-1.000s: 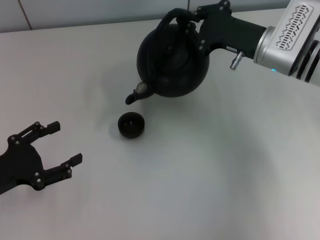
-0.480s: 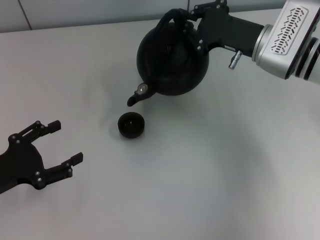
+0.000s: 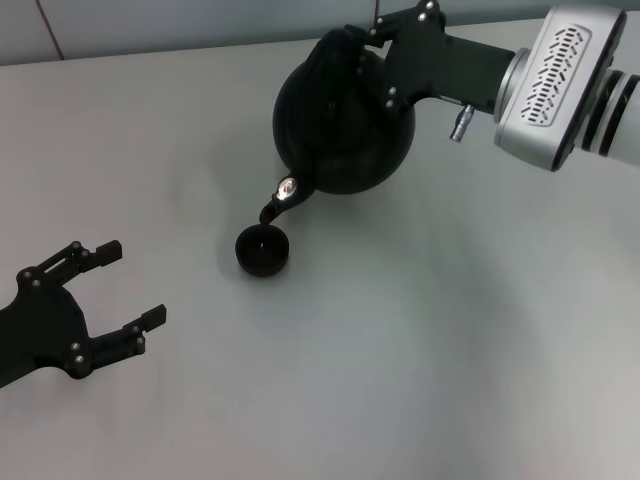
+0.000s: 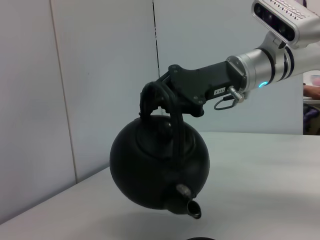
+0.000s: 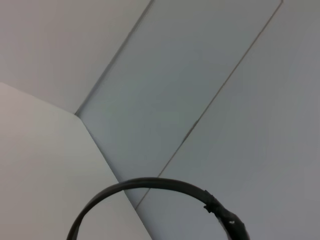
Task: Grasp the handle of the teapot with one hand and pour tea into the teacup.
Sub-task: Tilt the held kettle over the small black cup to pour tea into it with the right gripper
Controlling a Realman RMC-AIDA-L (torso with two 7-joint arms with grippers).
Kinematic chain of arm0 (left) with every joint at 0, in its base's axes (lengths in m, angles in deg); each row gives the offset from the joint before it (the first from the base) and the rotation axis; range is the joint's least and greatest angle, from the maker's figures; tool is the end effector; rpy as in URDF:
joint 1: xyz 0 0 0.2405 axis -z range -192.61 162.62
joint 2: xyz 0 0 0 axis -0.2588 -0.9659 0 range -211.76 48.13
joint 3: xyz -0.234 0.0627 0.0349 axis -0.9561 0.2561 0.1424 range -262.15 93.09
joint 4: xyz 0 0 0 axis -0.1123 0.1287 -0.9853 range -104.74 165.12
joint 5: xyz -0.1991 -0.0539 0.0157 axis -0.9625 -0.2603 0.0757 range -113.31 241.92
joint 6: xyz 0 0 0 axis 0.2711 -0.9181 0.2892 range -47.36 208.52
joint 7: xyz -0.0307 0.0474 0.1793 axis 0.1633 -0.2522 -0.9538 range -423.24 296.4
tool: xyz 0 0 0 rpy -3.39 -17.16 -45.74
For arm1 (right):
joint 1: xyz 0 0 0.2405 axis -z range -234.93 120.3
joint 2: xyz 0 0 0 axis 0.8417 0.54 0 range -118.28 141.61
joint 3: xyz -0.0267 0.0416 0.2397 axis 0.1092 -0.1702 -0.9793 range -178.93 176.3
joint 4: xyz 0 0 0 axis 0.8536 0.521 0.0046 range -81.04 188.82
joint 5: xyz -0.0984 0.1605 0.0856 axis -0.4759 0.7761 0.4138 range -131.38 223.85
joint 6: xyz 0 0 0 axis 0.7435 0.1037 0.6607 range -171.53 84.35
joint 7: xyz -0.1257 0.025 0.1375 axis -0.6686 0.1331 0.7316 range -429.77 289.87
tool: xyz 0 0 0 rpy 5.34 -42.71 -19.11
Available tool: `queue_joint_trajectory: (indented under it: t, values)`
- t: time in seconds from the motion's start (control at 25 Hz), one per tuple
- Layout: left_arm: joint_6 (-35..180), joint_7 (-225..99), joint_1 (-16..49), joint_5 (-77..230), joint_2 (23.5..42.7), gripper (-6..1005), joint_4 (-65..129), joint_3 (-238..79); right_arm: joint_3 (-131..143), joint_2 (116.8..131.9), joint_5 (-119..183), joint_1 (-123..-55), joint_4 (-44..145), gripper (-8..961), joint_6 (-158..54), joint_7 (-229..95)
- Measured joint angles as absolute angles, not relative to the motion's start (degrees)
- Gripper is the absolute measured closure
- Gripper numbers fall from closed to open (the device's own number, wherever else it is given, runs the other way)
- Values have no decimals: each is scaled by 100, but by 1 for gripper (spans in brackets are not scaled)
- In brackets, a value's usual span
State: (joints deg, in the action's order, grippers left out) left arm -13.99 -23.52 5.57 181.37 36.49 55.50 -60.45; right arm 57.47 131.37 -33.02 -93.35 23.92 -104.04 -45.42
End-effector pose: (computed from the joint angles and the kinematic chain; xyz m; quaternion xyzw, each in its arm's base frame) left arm -0.2924 0.2746 -0.0310 -0.9279 -0.0760 -0.2688 0.2468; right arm 0.1874 0.4255 -0.0419 -0.8924 -0.1404 0.1763 0.3908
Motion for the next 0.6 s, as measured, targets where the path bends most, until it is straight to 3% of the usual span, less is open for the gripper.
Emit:
queue_joint_trajectory:
  t: [0.6]
  values:
    - [-1398,-2352,561,18085,3648,133,5550,-6045,5824,13146,-3287,-9343,2347,883,-10318,-4811]
